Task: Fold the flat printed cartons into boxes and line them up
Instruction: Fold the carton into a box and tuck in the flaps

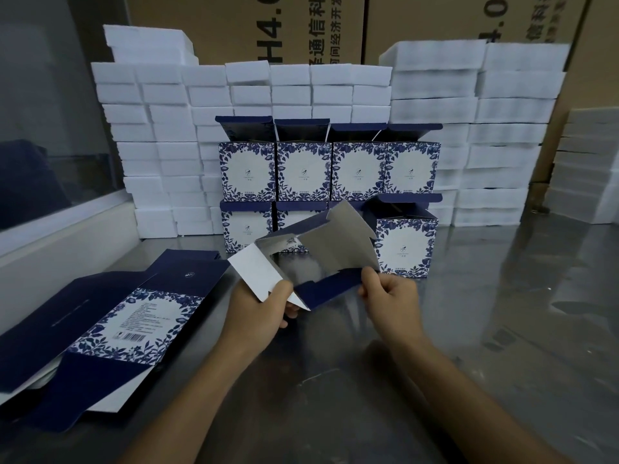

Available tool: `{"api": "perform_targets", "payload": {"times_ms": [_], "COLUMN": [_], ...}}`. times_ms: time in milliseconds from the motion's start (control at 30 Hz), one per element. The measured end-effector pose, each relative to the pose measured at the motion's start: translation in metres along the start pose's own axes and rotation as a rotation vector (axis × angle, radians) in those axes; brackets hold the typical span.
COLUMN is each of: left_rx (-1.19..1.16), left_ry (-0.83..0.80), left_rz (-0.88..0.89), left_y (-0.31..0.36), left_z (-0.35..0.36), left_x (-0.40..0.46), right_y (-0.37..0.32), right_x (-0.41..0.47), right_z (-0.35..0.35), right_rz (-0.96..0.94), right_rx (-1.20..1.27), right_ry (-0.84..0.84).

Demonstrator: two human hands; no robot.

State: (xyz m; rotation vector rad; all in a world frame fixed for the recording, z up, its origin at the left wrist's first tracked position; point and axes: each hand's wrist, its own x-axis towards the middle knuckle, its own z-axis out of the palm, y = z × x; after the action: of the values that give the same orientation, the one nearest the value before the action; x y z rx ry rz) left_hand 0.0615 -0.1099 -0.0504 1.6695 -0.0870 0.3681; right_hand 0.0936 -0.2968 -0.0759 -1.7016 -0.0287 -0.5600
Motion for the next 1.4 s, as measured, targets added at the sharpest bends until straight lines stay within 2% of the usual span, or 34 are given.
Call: {"api": "perform_targets", "payload": {"times_ms": [233,367,500,667,833,967,1133,1400], "left_rx": [0.131,0.298,0.501,0.216,0.324,0.404,0.387,0.41], "left_ry": [0.076,0.07,0.121,0.147,0.178,0.191,0.211,0.223], "left_rz": [0.072,0.184,0.335,0.423,0.568,0.553,0.539,0.52], "left_y": [-0.011,-0.015,-0.016,-0.01,-0.002,0.0,0.001,0.001], "left_z": [-0.005,-0.005,-0.005,-0.009,-0.007,-0.006,-0.008,-0.007], "left_x": [0.005,0.002,0.002,0.002,0.001,0.0,0.002,0.003], "right_y": [-0.006,-0.014,-0.014,-0.014,-0.015,-0.016,-0.015,-0.01], "right_x": [-0.002,-0.009,-0.01,-0.011,-0.014,-0.017,-0.018,-0.014], "right_z": [-0.006,-0.004,-0.003,-0.002,0.0,-0.001,-0.002,0.002], "right_rz": [-0.137,-0.284,-0.366,-0.443,-0.405,-0.358,-0.315,-0.289], "right_rx": [-0.023,-0.037,-0.153,-0.256,-0.258,-0.228,-0.046,-0.097], "right_ry": [0.153,0.104,0.089,0.076,0.019,-0.106,-0.259,-0.231]}}
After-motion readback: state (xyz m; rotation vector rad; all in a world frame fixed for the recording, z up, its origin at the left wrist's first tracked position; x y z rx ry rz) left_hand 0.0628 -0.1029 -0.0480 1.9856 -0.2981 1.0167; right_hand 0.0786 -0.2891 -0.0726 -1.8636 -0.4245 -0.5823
